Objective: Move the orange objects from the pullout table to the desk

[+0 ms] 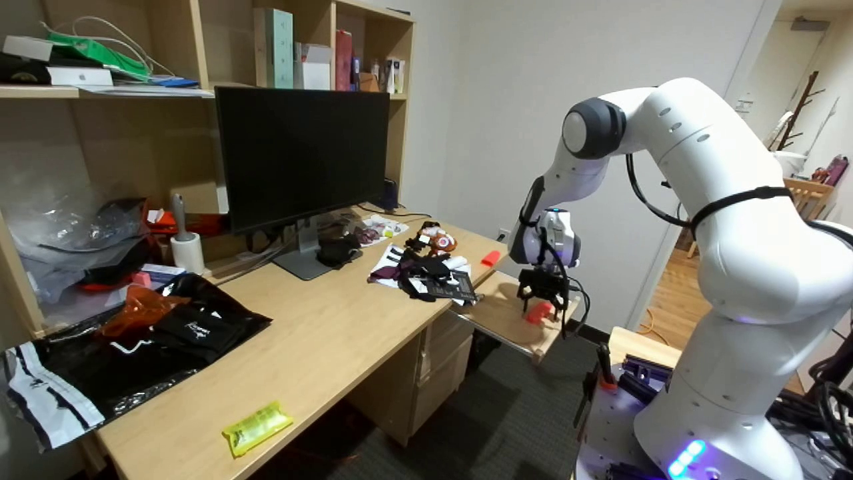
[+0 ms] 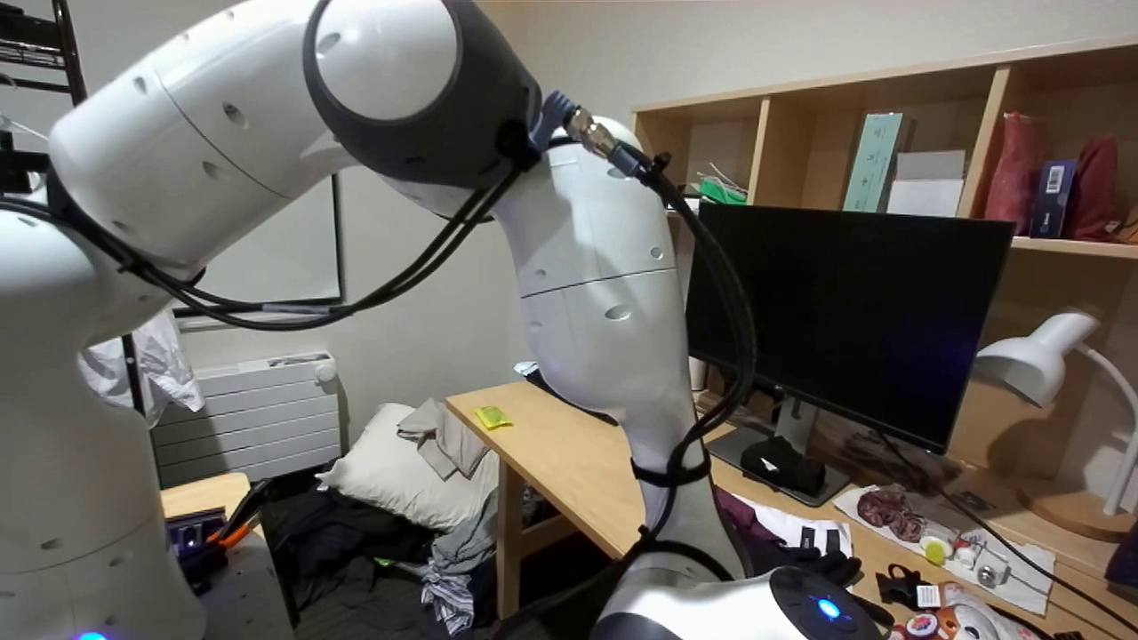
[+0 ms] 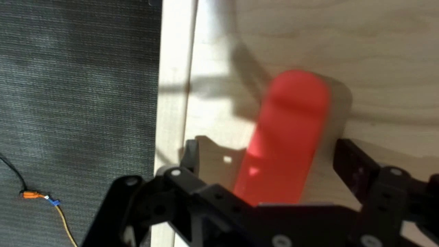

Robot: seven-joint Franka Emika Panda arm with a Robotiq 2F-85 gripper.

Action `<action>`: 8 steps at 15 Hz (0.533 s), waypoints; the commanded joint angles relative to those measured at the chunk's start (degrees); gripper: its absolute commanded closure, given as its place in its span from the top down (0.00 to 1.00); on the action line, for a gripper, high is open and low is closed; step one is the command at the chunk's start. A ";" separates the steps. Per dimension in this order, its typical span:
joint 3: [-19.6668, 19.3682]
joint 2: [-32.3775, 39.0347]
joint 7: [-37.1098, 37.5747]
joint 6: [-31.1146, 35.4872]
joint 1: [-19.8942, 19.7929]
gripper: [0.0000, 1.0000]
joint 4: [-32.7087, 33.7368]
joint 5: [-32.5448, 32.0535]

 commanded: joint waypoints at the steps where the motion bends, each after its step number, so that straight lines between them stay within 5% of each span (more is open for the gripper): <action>1: 1.02 1.48 1.25 4.12 -0.03 1.00 -0.18 2.52; 2: 1.11 1.66 1.08 4.87 0.04 0.96 -0.24 2.51; 3: 1.13 1.84 1.03 5.46 0.16 0.74 -0.25 2.49; 5: 1.64 1.72 0.46 6.00 -0.31 0.69 -0.39 2.60; 8: 1.89 1.17 -0.04 6.19 -0.75 0.50 -0.77 2.55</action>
